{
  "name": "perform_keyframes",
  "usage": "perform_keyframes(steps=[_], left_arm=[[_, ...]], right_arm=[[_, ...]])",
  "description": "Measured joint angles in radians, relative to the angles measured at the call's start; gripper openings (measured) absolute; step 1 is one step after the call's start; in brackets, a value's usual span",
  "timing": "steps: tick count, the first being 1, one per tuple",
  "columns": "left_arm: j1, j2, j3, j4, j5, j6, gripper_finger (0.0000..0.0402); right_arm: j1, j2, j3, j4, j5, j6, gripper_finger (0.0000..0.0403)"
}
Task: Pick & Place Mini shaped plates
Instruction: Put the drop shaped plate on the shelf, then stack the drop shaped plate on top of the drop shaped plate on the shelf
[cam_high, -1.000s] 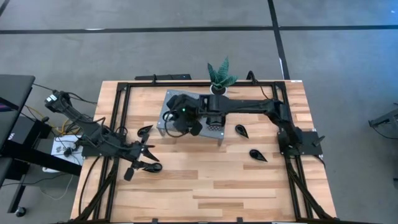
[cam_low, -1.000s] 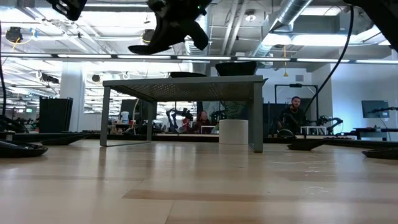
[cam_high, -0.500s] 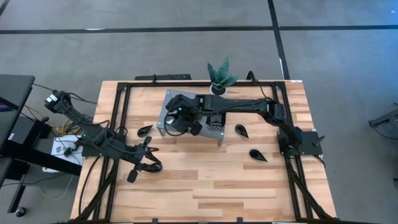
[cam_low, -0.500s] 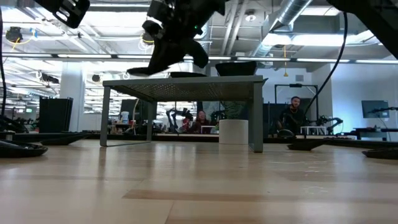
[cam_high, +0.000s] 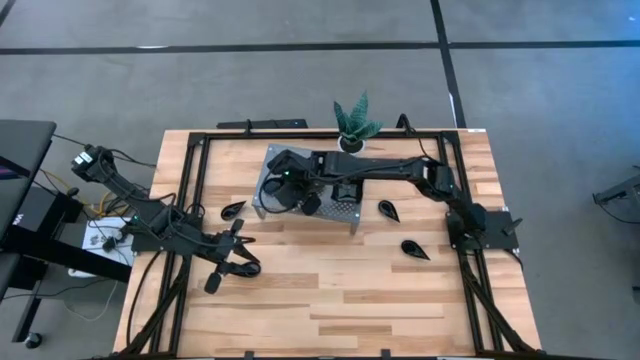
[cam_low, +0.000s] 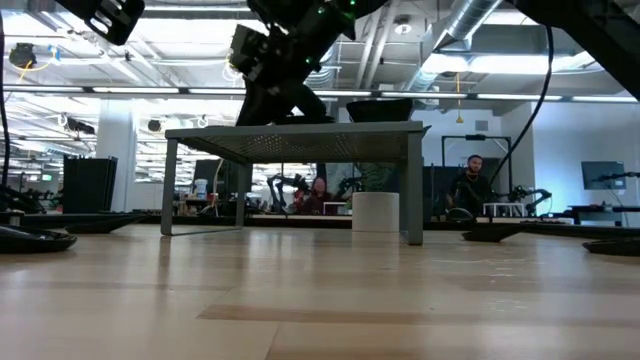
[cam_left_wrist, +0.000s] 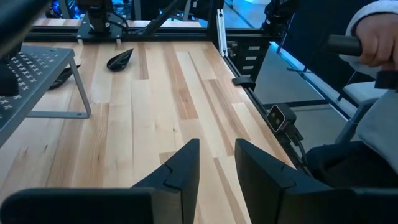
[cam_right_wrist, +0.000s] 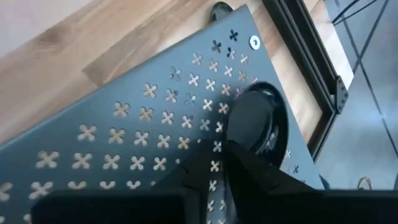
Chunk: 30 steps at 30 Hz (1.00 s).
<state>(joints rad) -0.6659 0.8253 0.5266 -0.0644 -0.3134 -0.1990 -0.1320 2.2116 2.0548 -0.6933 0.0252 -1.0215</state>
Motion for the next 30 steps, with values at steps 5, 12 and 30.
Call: perform_keyframes(steps=[5, 12, 30], left_arm=[[0.000, 0.000, 0.000, -0.002, 0.000, 0.000, 0.0104], [0.000, 0.000, 0.000, -0.002, -0.001, 0.000, 0.0104], [0.000, 0.000, 0.000, -0.003, -0.087, -0.075, 0.0104]], right_arm=[[0.001, 0.003, 0.000, 0.002, 0.005, 0.002, 0.0059], [0.062, -0.005, 0.023, -0.022, 0.089, 0.016, 0.0061], [0.460, -0.122, 0.274, -0.437, 0.515, 0.327, 0.0060]])
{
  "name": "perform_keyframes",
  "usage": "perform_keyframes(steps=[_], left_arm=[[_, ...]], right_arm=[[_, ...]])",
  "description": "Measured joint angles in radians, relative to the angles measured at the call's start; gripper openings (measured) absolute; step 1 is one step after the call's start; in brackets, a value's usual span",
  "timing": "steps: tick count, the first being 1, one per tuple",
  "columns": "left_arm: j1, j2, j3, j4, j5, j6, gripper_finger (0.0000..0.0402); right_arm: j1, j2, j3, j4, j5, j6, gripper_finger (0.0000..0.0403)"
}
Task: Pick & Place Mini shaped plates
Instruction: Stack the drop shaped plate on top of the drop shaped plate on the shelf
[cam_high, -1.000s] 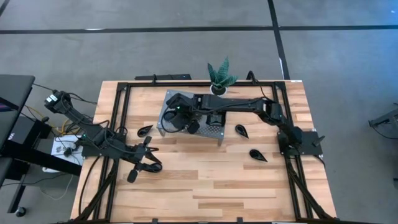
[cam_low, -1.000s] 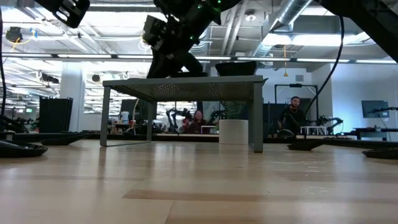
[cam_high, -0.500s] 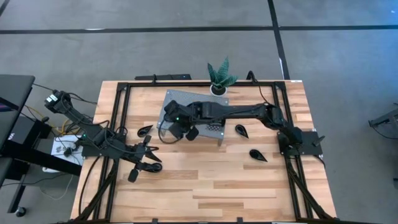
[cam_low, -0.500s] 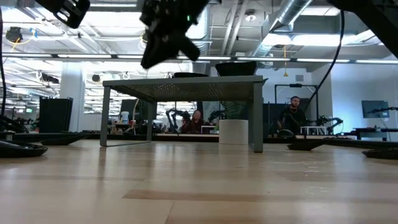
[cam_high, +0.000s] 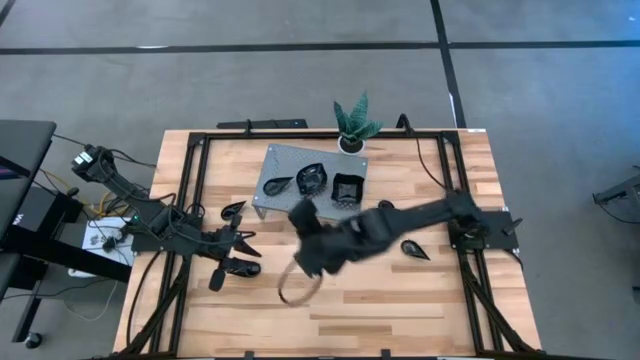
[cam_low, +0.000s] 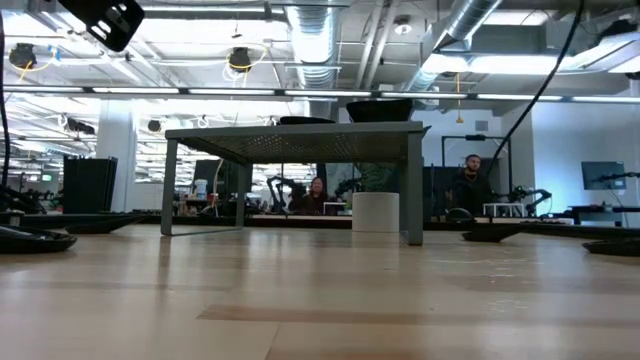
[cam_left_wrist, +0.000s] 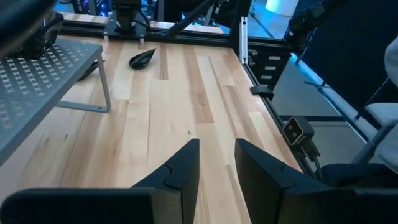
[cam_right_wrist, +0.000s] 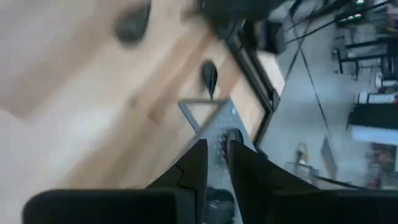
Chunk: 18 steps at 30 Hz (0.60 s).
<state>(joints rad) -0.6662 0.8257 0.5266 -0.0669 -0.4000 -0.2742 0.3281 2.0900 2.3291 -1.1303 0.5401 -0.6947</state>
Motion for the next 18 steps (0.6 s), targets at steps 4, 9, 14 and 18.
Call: perform_keyframes(steps=[4, 9, 14, 18], left_arm=[[0.000, 0.010, 0.000, 0.001, -0.001, -0.034, 0.0104], [0.000, 0.062, 0.000, 0.003, -0.042, -0.066, 0.0104], [0.000, 0.132, 0.000, 0.005, -0.052, -0.080, 0.0104], [0.000, 0.157, 0.000, 0.011, -0.052, -0.083, 0.0104]], right_arm=[[0.068, -0.054, 0.001, -0.111, -0.062, 0.267, 0.0060], [0.090, -0.078, -0.012, -0.332, -0.261, 0.601, 0.0050], [0.099, -0.074, -0.153, -0.337, -0.293, 0.654, 0.0026], [0.103, -0.073, -0.249, -0.362, -0.308, 0.717, 0.0020]])
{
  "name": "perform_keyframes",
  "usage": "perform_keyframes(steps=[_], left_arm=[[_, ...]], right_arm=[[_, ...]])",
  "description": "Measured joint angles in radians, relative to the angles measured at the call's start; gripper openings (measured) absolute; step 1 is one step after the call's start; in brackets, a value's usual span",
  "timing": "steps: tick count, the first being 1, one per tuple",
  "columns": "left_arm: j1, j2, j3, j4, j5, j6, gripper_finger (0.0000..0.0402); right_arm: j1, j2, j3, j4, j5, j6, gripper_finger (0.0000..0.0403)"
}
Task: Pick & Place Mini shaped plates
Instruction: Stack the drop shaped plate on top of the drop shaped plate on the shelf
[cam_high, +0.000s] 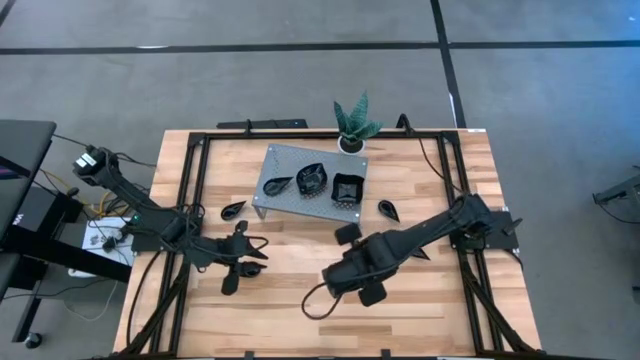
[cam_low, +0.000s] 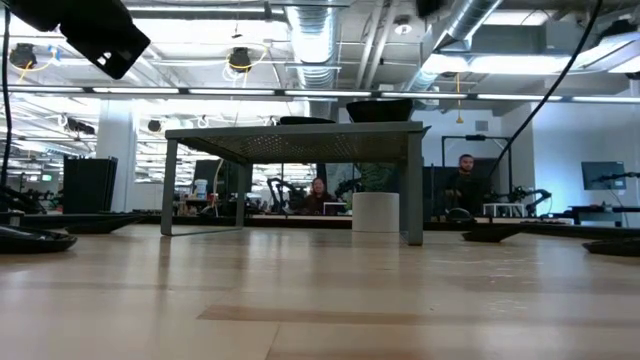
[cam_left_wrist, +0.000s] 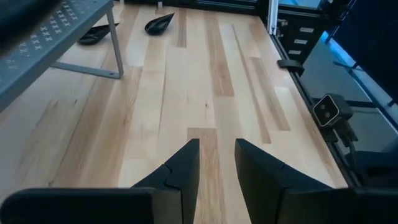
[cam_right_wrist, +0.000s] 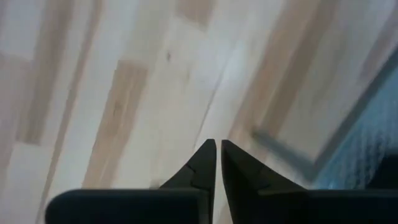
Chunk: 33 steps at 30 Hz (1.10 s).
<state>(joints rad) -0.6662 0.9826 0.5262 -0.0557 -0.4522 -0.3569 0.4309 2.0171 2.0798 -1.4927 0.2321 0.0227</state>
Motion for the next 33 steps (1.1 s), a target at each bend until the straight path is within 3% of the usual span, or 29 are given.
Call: perform_keyframes(steps=[6, 9, 13, 15, 19, 23, 28, 33], left_arm=[[0.000, -0.001, 0.000, 0.007, 0.000, 0.000, 0.0104], [0.000, -0.001, 0.000, 0.012, 0.000, -0.002, 0.0104], [0.000, -0.001, 0.000, 0.012, 0.000, -0.037, 0.0104], [0.000, -0.001, 0.000, 0.012, 0.000, -0.037, 0.0104], [0.001, -0.001, 0.000, 0.015, 0.000, -0.024, 0.0104], [0.001, -0.001, 0.000, 0.019, 0.000, -0.021, 0.0104], [0.001, -0.001, 0.000, 0.023, -0.002, -0.021, 0.0104], [0.001, -0.002, 0.000, 0.027, -0.023, -0.021, 0.0104]], right_arm=[[0.009, -0.119, -0.047, -0.067, 0.004, 0.205, 0.0028], [0.052, -0.243, -0.107, -0.063, 0.124, 0.320, 0.0034], [0.122, -0.453, -0.379, 0.076, 0.370, 0.531, 0.0036], [0.146, -0.555, -0.576, 0.186, 0.401, 0.648, 0.0035], [0.163, -0.701, -0.930, 0.415, 0.305, 0.783, 0.0032], [0.128, -0.754, -1.155, 0.520, 0.136, 0.995, 0.0035], [0.087, -0.753, -1.306, 0.511, -0.059, 1.113, 0.0049], [0.054, -0.752, -1.334, 0.543, -0.104, 1.103, 0.0067]])
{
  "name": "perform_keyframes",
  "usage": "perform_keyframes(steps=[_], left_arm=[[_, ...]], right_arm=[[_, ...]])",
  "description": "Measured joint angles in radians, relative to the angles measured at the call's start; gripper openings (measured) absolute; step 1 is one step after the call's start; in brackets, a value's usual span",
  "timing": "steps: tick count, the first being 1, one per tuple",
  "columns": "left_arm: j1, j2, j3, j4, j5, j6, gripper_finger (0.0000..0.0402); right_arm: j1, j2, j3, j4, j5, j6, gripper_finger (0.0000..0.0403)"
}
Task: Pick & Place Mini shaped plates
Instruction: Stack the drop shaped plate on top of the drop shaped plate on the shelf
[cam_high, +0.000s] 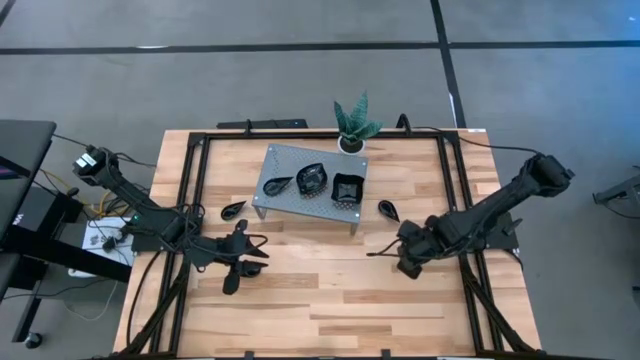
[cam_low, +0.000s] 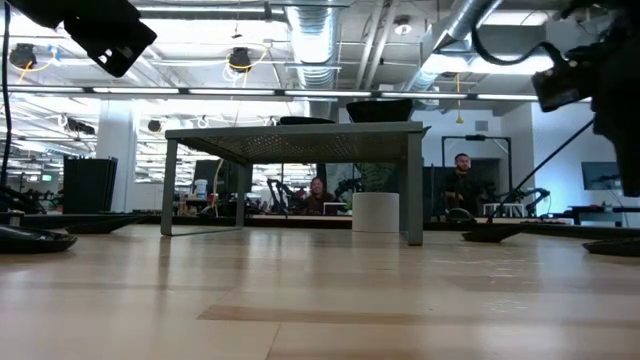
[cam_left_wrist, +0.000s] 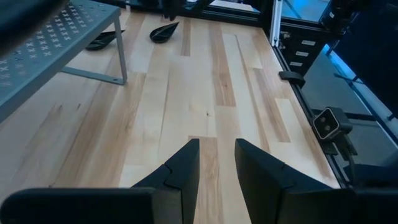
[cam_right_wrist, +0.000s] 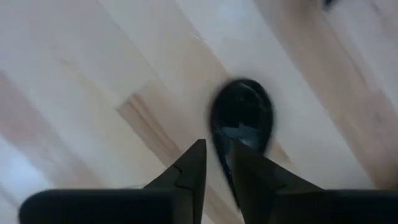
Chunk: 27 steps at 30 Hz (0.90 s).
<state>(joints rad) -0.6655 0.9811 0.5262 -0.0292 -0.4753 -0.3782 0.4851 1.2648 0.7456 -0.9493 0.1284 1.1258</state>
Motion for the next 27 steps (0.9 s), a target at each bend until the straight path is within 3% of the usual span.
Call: perform_keyframes(steps=[11, 19, 27], left_arm=[[0.000, 0.000, 0.000, 0.008, -0.003, 0.000, 0.0104], [0.000, 0.000, 0.000, 0.012, -0.003, 0.000, 0.0104], [0.000, 0.000, 0.000, 0.019, -0.003, 0.006, 0.0104]], right_arm=[[-0.017, 0.066, 0.001, 0.127, 0.004, -0.051, 0.0105], [-0.016, 0.229, 0.001, 0.124, 0.001, -0.063, 0.0109], [-0.016, 0.291, 0.006, 0.103, 0.002, -0.111, 0.0109]])
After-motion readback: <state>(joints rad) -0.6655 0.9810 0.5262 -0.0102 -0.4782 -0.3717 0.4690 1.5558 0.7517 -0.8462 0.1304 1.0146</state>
